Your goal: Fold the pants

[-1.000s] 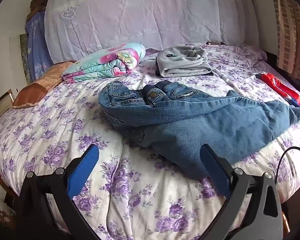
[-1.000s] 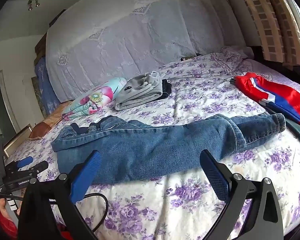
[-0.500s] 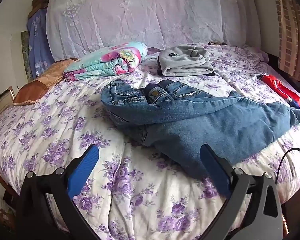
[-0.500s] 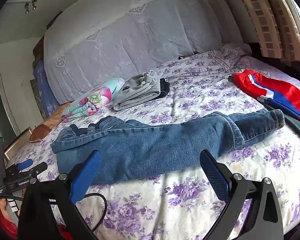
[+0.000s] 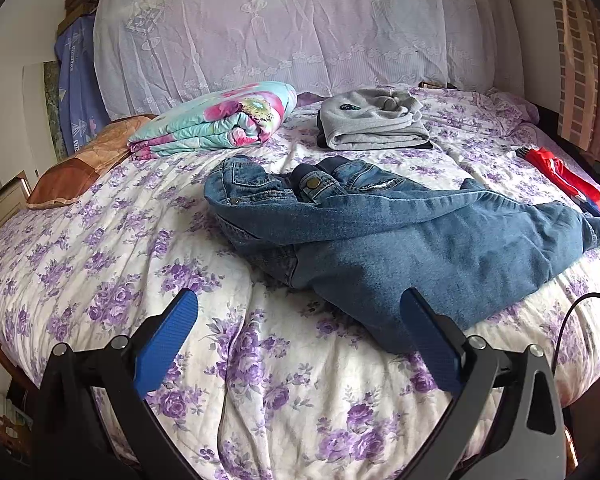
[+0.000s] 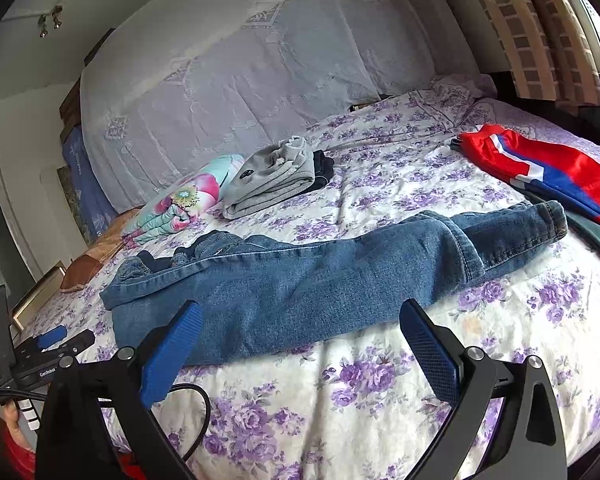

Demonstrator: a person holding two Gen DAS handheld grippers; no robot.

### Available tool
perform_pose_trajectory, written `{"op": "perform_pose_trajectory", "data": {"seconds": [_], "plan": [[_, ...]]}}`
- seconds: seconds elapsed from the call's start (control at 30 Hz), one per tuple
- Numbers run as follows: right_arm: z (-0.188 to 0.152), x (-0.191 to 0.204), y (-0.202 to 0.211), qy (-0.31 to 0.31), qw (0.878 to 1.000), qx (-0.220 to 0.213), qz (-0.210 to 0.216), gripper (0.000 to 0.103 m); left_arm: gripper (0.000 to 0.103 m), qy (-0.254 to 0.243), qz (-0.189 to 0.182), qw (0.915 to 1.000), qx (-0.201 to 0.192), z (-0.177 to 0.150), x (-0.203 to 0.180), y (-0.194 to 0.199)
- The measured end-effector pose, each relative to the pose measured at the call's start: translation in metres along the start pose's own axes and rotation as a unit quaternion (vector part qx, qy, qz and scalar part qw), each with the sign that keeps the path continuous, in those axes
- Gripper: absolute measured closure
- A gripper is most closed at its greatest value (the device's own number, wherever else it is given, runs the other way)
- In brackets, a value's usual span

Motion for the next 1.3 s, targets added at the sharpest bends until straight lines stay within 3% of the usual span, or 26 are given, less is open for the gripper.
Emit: {"op": "perform_pose_trajectory", "data": {"seconds": [0.67, 0.73, 1.3], "plan": [[-0.001, -0.001, -0.001, -0.001, 1.000, 0.001, -0.001, 0.003, 0.004, 0.004, 0.001, 1.0000, 0.006, -0.014, -0.001, 0.001], [-0.001, -0.001, -0.001, -0.002, 1.000, 0.001, -0.001, 0.003, 0.004, 0.004, 0.001, 1.0000, 0.005, -0.002, 0.001, -0.001], [0.001, -0.003, 0.000, -0.001, 1.000, -0.002, -0.004, 0.003, 0.004, 0.004, 0.000, 1.0000, 0.005, -0.002, 0.001, -0.001]]}}
Point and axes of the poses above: each gripper's, at about its wrist camera, not at the fingertips, and y roughly against the way its jaws point, x to its left, z to its top, the point moved 4 cm from there along -y, roughly the way its jaws point, and after that the axes turned 9 degrees about -z, right-handed, at the moved point
